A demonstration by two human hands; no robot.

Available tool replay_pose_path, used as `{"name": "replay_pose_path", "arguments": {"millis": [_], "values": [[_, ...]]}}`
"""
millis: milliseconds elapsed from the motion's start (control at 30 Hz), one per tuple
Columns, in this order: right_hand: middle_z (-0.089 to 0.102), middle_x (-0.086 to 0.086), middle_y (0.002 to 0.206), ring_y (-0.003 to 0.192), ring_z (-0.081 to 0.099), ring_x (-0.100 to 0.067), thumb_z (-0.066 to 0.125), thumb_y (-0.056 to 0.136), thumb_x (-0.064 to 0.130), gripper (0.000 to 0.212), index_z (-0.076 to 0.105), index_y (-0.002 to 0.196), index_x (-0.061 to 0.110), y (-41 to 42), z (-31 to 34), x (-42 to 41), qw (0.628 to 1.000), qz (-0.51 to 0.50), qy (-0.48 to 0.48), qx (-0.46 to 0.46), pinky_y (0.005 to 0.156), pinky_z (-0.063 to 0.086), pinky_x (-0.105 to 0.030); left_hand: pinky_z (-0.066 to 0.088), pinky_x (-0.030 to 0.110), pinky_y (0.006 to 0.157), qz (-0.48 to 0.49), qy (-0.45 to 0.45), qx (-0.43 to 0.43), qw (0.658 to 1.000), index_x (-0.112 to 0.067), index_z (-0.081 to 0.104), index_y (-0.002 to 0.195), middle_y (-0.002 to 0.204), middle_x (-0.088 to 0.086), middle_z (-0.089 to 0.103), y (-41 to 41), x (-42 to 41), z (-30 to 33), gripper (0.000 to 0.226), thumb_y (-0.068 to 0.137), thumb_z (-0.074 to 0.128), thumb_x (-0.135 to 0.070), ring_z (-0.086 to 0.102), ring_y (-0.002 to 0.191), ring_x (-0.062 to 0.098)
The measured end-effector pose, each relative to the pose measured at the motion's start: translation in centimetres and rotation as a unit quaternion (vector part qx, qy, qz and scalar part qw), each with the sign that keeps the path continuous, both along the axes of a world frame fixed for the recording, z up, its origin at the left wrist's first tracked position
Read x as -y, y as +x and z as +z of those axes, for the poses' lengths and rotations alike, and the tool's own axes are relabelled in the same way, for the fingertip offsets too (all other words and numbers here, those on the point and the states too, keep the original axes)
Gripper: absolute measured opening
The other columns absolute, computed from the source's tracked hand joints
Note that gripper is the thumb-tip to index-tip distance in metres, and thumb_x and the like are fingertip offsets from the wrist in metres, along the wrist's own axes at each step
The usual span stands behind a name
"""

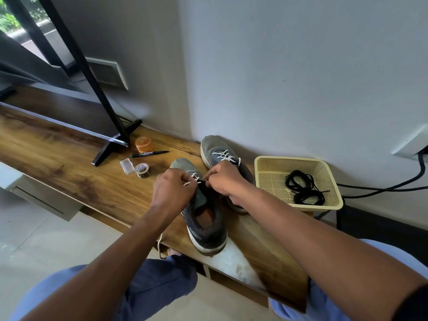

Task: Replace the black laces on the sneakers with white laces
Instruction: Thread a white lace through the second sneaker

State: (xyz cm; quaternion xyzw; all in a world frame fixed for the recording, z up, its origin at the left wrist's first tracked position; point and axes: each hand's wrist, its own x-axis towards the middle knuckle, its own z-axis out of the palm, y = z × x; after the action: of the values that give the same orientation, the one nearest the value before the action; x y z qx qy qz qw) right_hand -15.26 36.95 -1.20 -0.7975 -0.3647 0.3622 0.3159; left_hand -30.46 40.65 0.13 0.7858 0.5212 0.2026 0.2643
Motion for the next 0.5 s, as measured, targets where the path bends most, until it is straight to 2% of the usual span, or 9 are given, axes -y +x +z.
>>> {"name": "replay_pose_path", "arguments": {"millis": [233, 433, 500], "values": [[0.073, -0.001, 0.089, 0.096, 0.068, -0.022, 0.065, 0.086, 0.005, 0.020, 0.078, 0.089, 0.020, 0.0, 0.1, 0.2, 1.000, 0.007, 0.007, -0.010, 0.083, 0.059, -0.033, 0.043, 0.028, 0.069, 0.006, -0.001, 0.005, 1.000, -0.021, 0.080, 0.084, 0.081, -0.006, 0.073, 0.4, 0.2, -0.5, 0.011, 0.090, 0.072, -0.025, 0.066, 0.081, 0.014], [0.076, -0.002, 0.091, 0.096, 0.070, -0.023, 0.065, 0.085, 0.004, 0.023, 0.080, 0.088, 0.021, -0.1, 0.3, 0.3, 1.000, 0.016, 0.014, -0.001, 0.084, 0.060, -0.035, 0.038, 0.028, 0.066, 0.030, -0.024, 0.014, 0.999, -0.023, 0.079, 0.083, 0.069, -0.015, 0.062, 0.8, 0.0, -1.1, 0.011, 0.090, 0.073, -0.030, 0.060, 0.072, 0.010], [0.076, -0.002, 0.092, 0.097, 0.069, -0.022, 0.065, 0.086, 0.004, 0.023, 0.080, 0.089, 0.022, -0.1, 0.3, 0.4, 1.000, 0.017, 0.014, -0.001, 0.087, 0.060, -0.035, 0.041, 0.028, 0.068, 0.032, -0.032, 0.016, 0.999, -0.025, 0.078, 0.081, 0.070, -0.015, 0.063, 0.9, 0.0, -1.3, 0.010, 0.090, 0.074, -0.030, 0.062, 0.076, 0.013]]}}
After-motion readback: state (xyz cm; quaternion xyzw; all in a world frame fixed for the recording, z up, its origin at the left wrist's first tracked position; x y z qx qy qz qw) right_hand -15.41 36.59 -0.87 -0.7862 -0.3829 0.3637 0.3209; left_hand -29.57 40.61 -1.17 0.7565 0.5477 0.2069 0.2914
